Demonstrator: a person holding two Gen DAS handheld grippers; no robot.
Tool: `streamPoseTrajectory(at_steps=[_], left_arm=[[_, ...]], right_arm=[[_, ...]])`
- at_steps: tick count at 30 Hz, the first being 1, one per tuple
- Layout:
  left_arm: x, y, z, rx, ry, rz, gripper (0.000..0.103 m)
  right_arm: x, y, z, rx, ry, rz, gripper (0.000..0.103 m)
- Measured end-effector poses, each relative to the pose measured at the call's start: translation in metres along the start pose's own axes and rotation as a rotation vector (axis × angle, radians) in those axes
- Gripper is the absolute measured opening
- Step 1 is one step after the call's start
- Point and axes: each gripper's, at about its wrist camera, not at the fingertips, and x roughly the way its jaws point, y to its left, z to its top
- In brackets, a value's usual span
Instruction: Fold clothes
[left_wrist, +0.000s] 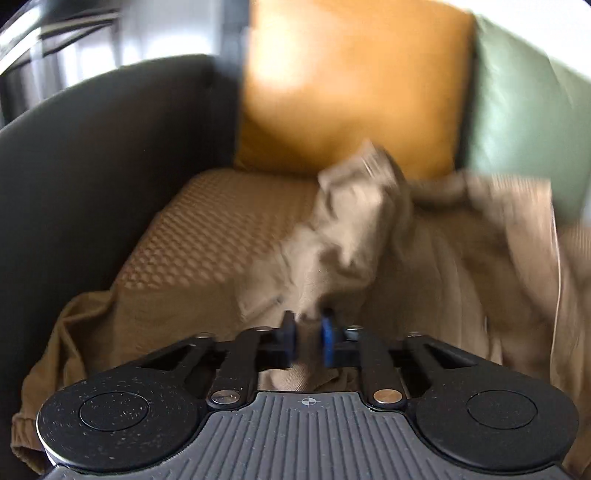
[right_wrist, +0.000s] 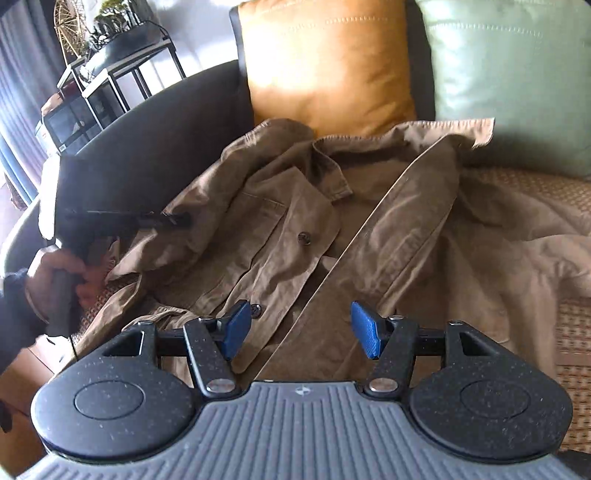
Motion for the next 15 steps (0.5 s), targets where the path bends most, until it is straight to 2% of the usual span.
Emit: streamPoseTrajectory(at_steps=[2,4,7,9,10,12,14,15], left_arm=[[-0.007,0.028,0.01,-0.076,-0.048,0.057,0.005],[-0.004,0.057,0.017,-0.149,-0.061,0.12,0.005],[0.024,0.089,0.013,-0.227,-0.012,0.26,0.007],[0.048,0.101,0.003,-0.231,0.073,0.352,0.017],[0.058,0.104,-0.003,-0.224,0.122,0.382,0.027],[0.06,0.105,-0.01,-0.201,0.147,0.381,0.03],[0.047,0.104,-0.009,-0.195,0.13,0.37,0.058],[0.039,0.106,-0.007,-0.199,0.119,0.369,0.064]], right_arm=[[0.009,-0.003,0.001,0.004,0.007,0.005,0.065],[0.016,-0.005,0.002,0.012,0.018,0.01,0.065],[0.025,-0.008,0.002,0.025,0.028,0.012,0.065],[0.025,-0.008,0.002,0.031,0.03,0.014,0.065],[0.024,-0.009,0.002,0.03,0.03,0.014,0.065],[0.019,-0.01,0.003,0.018,0.028,0.01,0.065],[0.012,-0.014,0.005,0.005,0.022,-0.002,0.065],[0.008,-0.017,0.006,0.001,0.019,-0.009,0.065]])
